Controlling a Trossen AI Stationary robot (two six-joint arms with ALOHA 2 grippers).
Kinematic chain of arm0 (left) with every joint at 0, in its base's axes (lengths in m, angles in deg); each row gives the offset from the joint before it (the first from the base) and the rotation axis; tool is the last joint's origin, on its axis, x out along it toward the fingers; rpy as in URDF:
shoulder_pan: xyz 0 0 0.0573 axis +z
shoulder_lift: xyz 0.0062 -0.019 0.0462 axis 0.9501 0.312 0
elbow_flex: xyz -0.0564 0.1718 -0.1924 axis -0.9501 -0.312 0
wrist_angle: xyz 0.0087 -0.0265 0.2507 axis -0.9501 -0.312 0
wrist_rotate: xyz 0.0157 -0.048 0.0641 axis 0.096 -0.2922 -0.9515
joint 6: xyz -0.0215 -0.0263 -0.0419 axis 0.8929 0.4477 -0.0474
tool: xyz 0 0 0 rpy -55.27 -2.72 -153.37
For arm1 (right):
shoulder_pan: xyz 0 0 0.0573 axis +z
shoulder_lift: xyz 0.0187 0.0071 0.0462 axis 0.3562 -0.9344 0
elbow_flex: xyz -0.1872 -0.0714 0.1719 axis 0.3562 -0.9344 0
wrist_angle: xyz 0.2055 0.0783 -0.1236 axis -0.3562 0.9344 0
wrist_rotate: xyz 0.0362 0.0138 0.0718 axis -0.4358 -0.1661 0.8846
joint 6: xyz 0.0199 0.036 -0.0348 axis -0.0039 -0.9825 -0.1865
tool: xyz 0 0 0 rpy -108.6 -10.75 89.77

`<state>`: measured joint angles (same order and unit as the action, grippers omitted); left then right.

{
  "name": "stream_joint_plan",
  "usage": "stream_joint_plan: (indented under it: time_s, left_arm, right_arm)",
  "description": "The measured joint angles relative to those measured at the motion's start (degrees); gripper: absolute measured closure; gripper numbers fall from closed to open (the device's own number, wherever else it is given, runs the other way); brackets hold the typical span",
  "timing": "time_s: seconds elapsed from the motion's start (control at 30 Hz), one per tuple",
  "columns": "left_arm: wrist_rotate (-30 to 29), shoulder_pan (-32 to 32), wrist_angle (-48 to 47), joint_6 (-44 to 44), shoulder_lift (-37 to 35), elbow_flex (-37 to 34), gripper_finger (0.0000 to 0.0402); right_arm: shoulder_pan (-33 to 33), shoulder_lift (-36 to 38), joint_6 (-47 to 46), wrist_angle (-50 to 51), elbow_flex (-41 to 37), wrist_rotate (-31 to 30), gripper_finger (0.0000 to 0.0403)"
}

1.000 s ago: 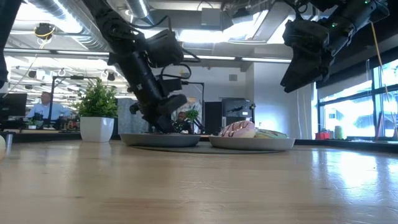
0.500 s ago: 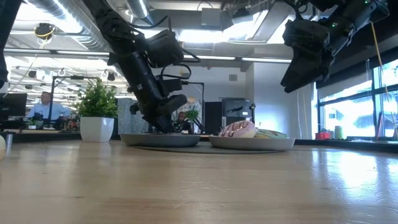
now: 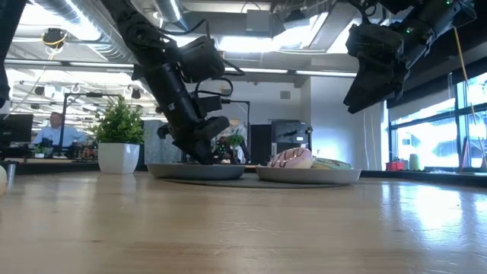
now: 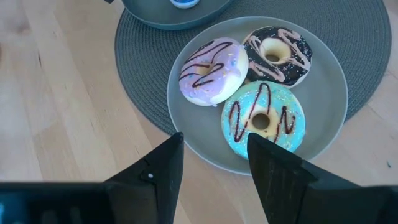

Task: Pick & Place donuts
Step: Put the small brown donut on the dark gray plate

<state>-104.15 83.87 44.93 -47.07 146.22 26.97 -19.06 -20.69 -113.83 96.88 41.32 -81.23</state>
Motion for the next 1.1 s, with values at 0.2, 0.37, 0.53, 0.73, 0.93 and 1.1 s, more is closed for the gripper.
stream_joint_plan:
  time_s: [0.2,0.37,0.53,0.73,0.93,1.1]
  left_arm:
    - [0.9,-0.3,0.1,3.2,-0.5,2.1,0.0306]
    - [3.2,-2.8,2.5,1.9,-1.5,5.1,0.0299]
    - [10.1,-7.6,14.0,-5.9,-2.6,6.8,0.0297]
    - [17.1,-13.6,20.4,-9.1,-2.8,7.2,0.0302]
    - [16.3,-17.3,19.7,-9.2,-2.8,7.1,0.0297]
    - [14.8,-18.1,19.7,-12.1,-2.8,7.1,0.0295]
  right_arm:
    - [0.1,0.6,3.3,-1.4,1.4,6.6,0.0224]
    - [3.1,2.5,15.8,-3.7,7.8,18.2,0.0224]
    - [12.5,2.3,18.8,5.0,12.1,20.5,0.0224]
    - [28.8,0.1,-2.5,11.7,10.1,19.9,0.0224]
    - [43.6,-5.2,-21.3,12.8,8.8,13.7,0.0224]
    - [49.8,-12.9,-29.0,12.7,8.8,7.0,0.0224]
